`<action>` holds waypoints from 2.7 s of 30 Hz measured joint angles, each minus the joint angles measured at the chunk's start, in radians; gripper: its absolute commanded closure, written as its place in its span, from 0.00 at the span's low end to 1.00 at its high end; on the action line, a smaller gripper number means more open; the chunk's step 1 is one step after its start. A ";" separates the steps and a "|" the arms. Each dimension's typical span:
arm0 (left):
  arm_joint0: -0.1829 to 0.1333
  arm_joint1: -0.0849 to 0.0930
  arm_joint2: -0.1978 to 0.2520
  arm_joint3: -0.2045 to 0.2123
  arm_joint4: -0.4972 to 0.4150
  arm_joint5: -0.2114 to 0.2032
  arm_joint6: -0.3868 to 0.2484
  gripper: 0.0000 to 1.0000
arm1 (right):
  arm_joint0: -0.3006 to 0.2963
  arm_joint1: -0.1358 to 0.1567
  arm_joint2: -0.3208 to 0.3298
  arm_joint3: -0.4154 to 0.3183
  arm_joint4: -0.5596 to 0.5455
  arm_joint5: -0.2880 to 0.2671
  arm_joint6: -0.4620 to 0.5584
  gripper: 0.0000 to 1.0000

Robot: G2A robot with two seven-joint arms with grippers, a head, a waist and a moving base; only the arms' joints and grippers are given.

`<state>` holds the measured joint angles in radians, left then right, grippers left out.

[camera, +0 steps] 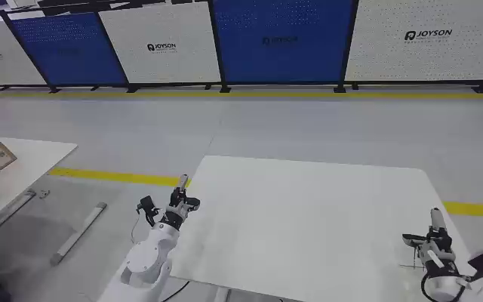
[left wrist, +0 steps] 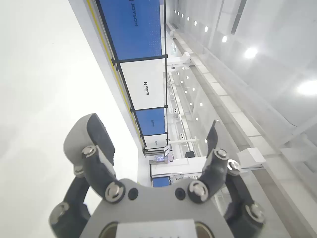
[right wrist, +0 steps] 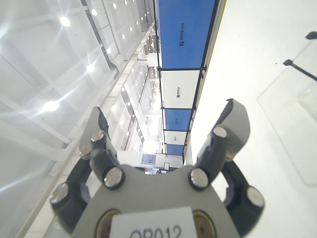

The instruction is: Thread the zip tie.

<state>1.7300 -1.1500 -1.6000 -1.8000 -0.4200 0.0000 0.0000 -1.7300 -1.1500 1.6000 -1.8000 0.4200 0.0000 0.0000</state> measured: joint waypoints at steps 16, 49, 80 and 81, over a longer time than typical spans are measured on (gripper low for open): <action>0.000 0.000 0.000 0.000 0.000 0.000 0.000 0.00 | -0.039 0.034 0.165 -0.029 -0.144 0.035 0.379 0.00; 0.000 0.000 0.000 0.000 0.000 0.000 0.000 0.00 | 0.172 0.127 0.298 0.098 -0.478 -0.014 1.127 0.00; 0.000 0.000 0.000 0.000 0.000 0.000 0.000 0.00 | 0.294 0.210 0.119 0.101 -0.681 -0.059 1.390 0.00; 0.000 0.000 0.000 0.000 0.000 0.000 0.000 0.00 | 0.294 0.210 0.119 0.101 -0.681 -0.059 1.390 0.00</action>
<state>1.7300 -1.1500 -1.6000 -1.8000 -0.4200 0.0000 0.0000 -1.4363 -0.9399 1.7192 -1.6987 -0.2611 -0.0588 1.3900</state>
